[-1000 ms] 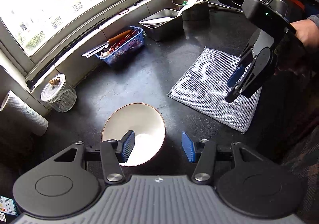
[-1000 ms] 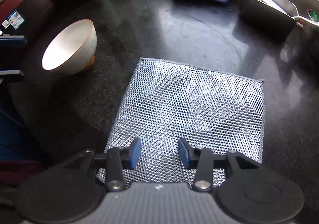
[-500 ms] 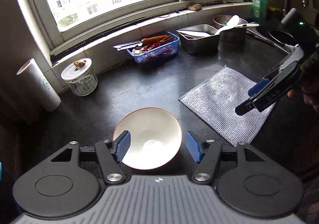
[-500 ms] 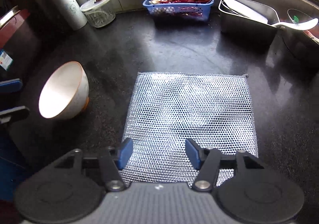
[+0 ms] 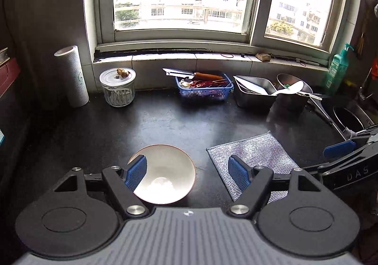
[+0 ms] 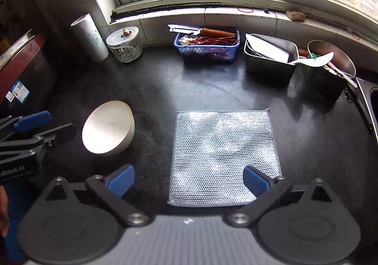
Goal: Clean bowl
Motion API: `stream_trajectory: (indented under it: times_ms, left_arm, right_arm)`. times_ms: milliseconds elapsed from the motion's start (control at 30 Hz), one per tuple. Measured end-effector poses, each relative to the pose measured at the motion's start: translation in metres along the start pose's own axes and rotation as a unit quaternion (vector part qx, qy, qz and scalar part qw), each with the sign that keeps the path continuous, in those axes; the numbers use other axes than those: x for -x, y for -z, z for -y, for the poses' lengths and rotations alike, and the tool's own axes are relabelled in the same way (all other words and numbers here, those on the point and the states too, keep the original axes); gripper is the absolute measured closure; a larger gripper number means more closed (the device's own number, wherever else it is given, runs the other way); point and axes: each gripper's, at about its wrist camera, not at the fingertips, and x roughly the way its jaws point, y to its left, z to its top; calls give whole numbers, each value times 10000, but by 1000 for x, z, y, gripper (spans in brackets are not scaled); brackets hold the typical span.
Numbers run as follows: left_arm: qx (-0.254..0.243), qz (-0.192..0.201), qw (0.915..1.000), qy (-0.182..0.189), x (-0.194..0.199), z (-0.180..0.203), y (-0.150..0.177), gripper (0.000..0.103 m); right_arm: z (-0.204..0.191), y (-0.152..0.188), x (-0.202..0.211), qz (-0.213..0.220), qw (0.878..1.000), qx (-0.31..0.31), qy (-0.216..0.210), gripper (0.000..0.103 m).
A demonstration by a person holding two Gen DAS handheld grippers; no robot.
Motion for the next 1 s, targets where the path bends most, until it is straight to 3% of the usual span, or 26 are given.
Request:
stream_trajectory:
  times_ms: [300, 1000]
  left_arm:
    - [104, -110, 9999, -47, 32, 8, 4, 28]
    - [-133, -256, 9989, 381, 45, -15, 11, 28]
  right_arm:
    - [-25, 14, 37, 236, 9981, 453, 332, 2]
    - [-64, 30, 57, 439, 9951, -268, 847, 2]
